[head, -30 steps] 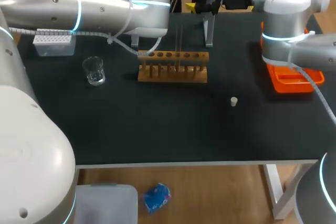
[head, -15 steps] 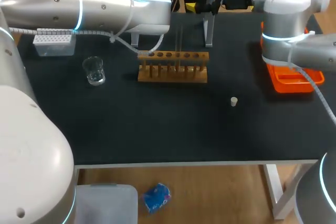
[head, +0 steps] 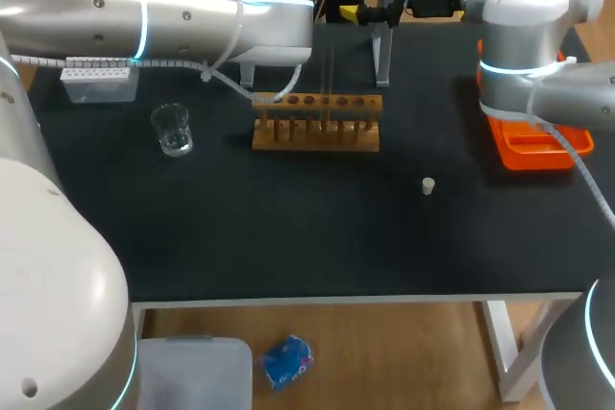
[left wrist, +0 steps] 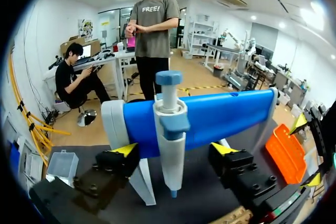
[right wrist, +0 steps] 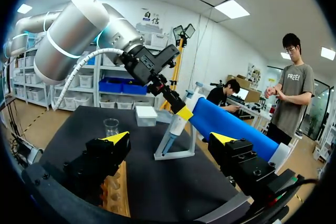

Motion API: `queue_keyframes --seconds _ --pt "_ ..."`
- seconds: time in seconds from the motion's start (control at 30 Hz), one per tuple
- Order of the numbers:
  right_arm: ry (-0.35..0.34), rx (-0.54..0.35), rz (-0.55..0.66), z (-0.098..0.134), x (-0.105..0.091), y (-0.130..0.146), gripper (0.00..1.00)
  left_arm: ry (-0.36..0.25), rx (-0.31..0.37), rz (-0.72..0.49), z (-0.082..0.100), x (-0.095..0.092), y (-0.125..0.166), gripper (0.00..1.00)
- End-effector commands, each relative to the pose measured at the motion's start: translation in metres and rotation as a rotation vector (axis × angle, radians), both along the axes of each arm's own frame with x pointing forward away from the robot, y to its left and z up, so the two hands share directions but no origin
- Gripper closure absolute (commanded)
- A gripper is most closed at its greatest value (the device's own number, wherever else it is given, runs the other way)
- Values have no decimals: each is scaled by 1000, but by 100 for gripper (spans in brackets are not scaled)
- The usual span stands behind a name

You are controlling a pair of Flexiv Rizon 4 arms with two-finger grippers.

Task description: Invert the test tube, pick up the pipette, mount the tip to pipette, aspirate from beaker and dispense into the tube, eject the tip, return the pipette, and cap with the stopper.

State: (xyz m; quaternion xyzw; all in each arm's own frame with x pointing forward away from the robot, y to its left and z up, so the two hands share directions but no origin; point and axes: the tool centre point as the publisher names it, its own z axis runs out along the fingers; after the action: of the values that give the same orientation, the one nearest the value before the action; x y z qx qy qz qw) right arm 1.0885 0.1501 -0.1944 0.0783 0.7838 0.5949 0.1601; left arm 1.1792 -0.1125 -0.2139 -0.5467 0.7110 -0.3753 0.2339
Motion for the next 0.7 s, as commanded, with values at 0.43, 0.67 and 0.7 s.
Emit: queue_keyframes --seconds 0.43,0.67,0.7 --pt "1 -1 4 0 1 -1 0 -96 -54 -32 30 -15 -2 0" --pt "1 -1 4 0 1 -1 0 -165 -47 -77 53 -30 1 0" --pt "1 -1 4 0 1 -1 0 -193 -54 -106 57 -32 2 0"
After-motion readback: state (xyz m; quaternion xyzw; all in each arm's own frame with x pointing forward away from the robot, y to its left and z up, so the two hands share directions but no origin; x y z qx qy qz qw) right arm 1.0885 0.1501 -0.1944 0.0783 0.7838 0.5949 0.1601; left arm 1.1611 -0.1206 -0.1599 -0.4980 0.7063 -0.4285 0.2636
